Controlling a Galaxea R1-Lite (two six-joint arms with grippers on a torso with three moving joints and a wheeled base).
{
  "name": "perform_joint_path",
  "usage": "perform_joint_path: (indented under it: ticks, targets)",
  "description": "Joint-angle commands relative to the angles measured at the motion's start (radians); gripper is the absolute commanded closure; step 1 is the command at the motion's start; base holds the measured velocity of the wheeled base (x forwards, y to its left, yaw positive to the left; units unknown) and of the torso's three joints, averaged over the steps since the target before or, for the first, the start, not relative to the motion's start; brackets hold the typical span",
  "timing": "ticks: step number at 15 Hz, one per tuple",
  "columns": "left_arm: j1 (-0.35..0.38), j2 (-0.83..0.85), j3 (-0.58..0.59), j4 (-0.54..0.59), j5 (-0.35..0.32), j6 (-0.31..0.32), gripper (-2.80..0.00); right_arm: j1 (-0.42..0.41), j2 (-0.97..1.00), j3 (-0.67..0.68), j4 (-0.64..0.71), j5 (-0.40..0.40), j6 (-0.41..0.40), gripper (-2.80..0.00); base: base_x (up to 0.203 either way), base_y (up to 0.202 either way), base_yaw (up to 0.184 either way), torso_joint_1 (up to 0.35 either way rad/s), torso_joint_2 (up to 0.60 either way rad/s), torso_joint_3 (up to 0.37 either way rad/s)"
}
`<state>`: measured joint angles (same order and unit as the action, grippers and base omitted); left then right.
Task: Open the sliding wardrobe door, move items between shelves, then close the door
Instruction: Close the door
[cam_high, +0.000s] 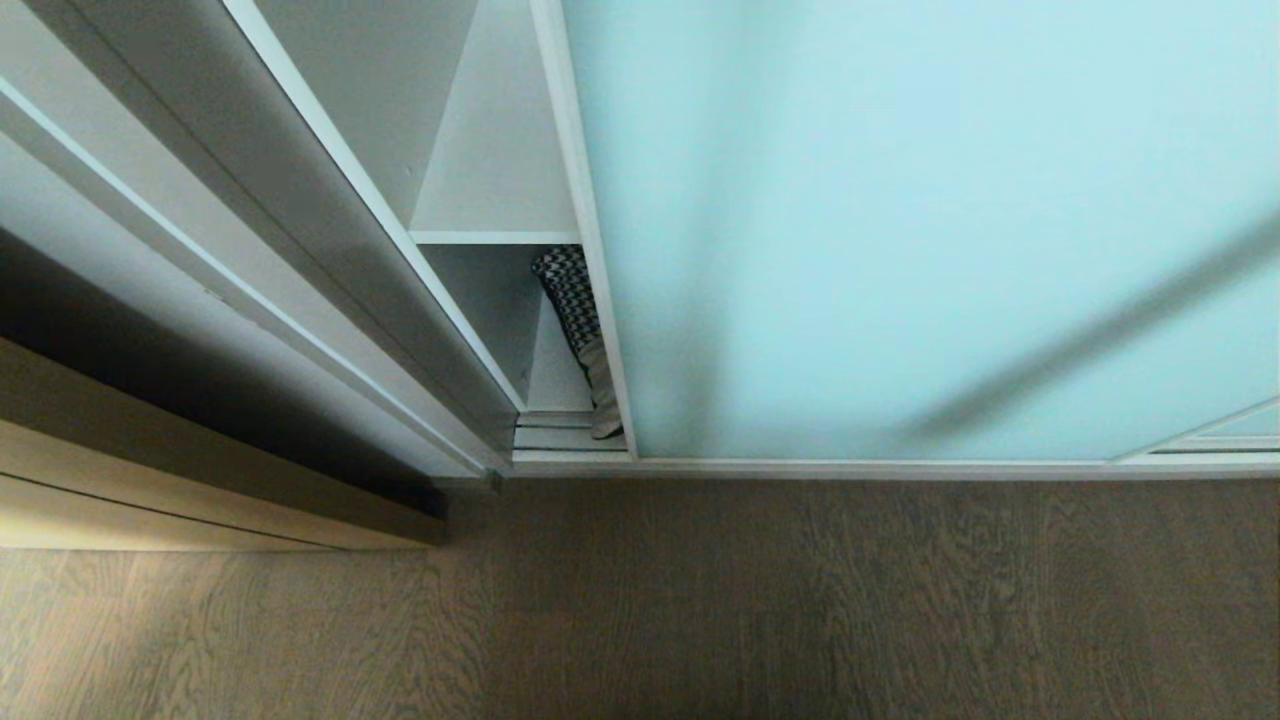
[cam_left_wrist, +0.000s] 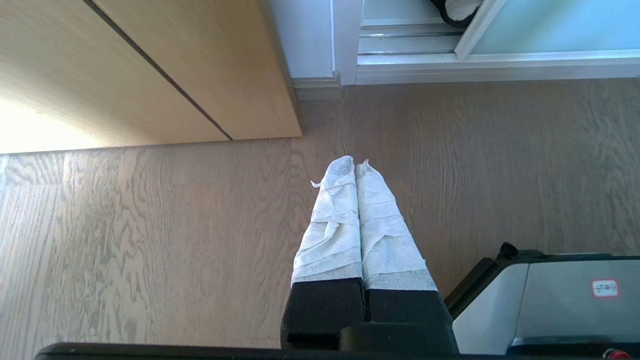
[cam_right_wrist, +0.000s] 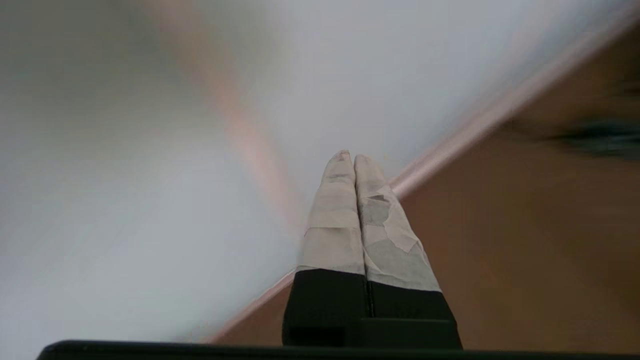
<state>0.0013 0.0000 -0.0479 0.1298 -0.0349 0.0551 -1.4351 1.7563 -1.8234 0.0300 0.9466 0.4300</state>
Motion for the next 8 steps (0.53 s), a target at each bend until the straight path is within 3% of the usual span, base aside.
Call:
perform_joint_path:
  ticks: [1,3,8]
  targets:
    - [0.0,0.002,0.0,0.001,0.0,0.0,0.0,0.001,0.061,-0.057,0.061,0.161,0.003,0.0,0.0,0.0,0.0,0.0,0.0,0.0]
    - [0.0,0.002,0.0,0.001,0.0,0.0,0.0,0.001,0.092,-0.093,0.086,0.202,0.002,0.0,0.0,0.0,0.0,0.0,0.0,0.0]
    - [0.0,0.002,0.0,0.001,0.0,0.0,0.0,0.008,0.134,-0.109,0.041,0.205,-0.004,0.0,0.0,0.0,0.0,0.0,0.0,0.0]
